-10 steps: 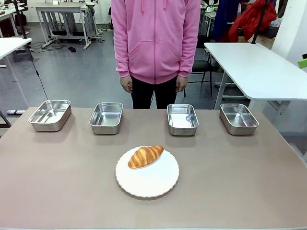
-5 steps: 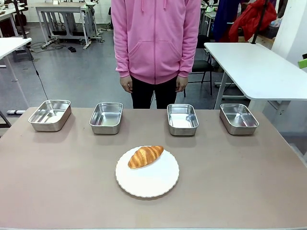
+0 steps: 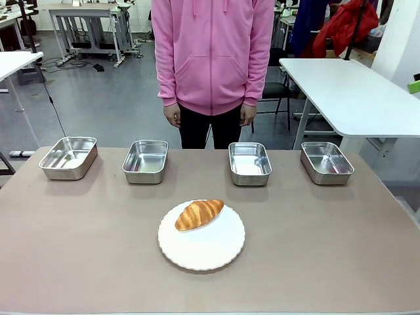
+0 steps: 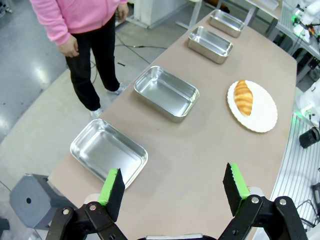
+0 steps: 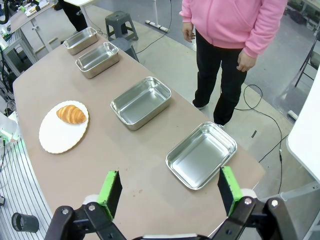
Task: Place the bread in the container.
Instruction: Place the Butter Roll into the Airtight Container indicated by the human.
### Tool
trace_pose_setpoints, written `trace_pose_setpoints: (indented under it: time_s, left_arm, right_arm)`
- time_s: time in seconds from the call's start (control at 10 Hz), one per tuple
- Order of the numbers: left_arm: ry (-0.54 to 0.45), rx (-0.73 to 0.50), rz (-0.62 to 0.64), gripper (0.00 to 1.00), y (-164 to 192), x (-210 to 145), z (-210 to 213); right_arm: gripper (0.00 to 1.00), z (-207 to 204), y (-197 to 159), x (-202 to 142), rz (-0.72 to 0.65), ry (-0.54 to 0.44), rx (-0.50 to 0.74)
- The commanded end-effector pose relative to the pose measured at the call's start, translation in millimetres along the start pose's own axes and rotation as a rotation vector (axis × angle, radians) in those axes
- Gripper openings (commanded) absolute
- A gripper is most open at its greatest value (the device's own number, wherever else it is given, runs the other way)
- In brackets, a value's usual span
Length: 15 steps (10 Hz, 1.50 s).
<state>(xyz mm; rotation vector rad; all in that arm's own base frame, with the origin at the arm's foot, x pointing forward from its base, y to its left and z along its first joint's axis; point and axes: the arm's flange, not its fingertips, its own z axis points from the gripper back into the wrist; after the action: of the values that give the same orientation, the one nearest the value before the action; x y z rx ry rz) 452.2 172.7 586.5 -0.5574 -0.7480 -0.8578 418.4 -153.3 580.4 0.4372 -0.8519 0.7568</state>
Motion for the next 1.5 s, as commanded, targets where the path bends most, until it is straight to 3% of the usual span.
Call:
trace_pose_setpoints:
  time_s: [0.0, 1.4]
  left_arm:
    - [-0.004, -0.003, -0.006, 1.0, -0.8, 1.3, -0.3]
    - [-0.004, -0.003, -0.006, 1.0, -0.8, 1.3, -0.3]
  right_arm:
    - [1.0, -1.3, 0.9, 0.5, 0.009, -0.02, 0.003]
    - [1.0, -1.3, 0.9, 0.5, 0.009, -0.02, 0.003]
